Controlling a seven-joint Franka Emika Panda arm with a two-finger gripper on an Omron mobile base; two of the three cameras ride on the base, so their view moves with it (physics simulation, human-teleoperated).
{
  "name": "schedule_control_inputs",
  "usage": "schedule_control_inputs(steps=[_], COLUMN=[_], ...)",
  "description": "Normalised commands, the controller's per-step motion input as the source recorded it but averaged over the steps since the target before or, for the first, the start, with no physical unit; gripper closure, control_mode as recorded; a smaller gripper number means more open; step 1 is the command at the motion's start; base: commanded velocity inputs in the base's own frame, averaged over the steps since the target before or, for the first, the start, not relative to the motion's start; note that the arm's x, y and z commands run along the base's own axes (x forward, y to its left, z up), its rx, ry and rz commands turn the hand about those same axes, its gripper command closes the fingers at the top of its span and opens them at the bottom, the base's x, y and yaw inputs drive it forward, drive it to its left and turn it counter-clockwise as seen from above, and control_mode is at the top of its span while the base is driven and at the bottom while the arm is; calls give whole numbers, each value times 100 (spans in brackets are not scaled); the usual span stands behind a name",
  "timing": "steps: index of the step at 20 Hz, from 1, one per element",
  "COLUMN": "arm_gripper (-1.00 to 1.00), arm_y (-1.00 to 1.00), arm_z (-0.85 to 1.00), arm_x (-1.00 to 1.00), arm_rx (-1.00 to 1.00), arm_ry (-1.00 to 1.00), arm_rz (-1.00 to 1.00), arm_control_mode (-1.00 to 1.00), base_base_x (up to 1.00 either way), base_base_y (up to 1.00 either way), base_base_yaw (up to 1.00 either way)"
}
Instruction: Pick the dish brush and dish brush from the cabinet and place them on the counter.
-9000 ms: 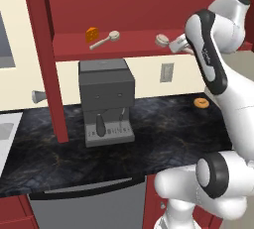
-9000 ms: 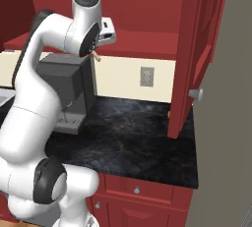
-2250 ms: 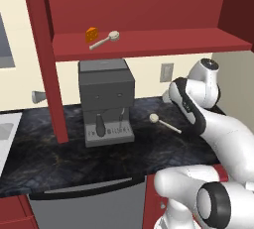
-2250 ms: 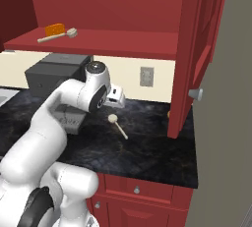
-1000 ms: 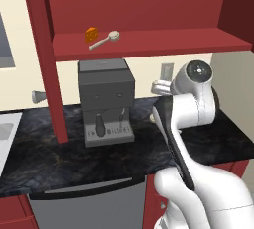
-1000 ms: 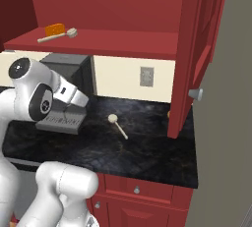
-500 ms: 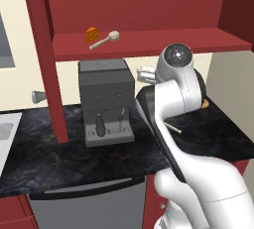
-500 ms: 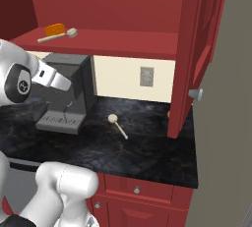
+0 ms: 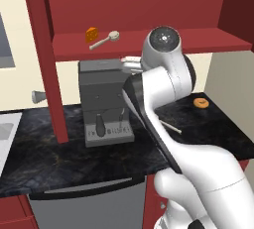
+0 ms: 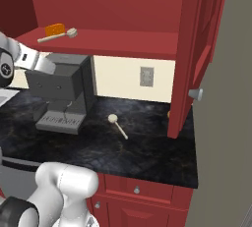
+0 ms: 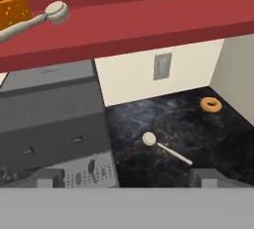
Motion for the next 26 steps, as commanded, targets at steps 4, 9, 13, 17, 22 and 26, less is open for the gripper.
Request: schedule_control_inputs(steps=[4, 9, 13, 17, 22, 26], arm_gripper=[-100, -100, -100, -100, -100, -100], arm_y=[25, 20, 27, 6, 0, 9], arm_z=[38, 20, 0, 9, 38, 25], arm_x=[0, 11, 36, 41, 29, 22], arm_rx=[0, 1, 0, 0, -4, -8], arm_ry=[-12, -17, -14, -7, 0, 3], arm_rz=[7, 4, 15, 16, 16, 6], arm_control_mode=[-100, -100, -100, -100, -100, -100], base_base_x=[0, 0, 0, 0, 0, 0], base_base_y=[0, 0, 0, 0, 0, 0], base_base_yaw=[0, 0, 0, 0, 0, 0])
